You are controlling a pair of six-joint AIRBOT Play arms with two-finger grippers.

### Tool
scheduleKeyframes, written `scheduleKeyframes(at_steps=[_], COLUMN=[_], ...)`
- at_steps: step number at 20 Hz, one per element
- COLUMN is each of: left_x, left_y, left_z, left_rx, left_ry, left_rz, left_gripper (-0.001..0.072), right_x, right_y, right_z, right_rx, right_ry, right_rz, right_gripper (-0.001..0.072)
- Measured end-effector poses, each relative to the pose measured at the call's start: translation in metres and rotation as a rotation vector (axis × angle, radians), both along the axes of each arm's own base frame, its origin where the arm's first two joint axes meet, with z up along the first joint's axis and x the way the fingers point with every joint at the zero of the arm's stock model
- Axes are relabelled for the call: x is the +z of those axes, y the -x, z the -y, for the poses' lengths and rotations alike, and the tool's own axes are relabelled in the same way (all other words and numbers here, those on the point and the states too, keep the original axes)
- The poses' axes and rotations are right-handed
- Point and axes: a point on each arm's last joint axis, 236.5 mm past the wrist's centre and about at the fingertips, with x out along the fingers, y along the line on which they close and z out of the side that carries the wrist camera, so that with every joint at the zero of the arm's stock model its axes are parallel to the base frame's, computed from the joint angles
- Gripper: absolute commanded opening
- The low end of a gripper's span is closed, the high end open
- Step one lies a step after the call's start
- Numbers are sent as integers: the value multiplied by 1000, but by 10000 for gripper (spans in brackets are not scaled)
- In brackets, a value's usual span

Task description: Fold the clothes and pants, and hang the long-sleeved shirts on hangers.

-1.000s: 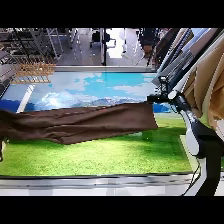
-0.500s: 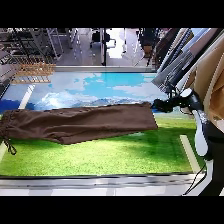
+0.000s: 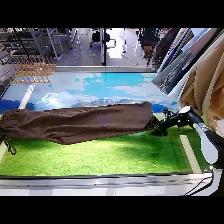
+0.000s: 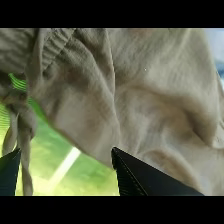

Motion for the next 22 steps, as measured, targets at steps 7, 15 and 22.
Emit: scheduleKeyframes(at_steps=[7,15,22], left_x=[-35,-43,72], left_y=[-15,-30,-98], left_z=[15,5,-5], left_rx=[7,99,163], left_ry=[35,14,163], left_rz=[-52,-50,387], left_gripper=[344,4,2], right_x=[-19,-37,66], right_y=[-24,-77,-157], right_z=[-2,-5,1], right_rx=[-227,-411,-389], right_ry=[-21,127,149], right_rz=[14,143,484], right_gripper=[560,14,14])
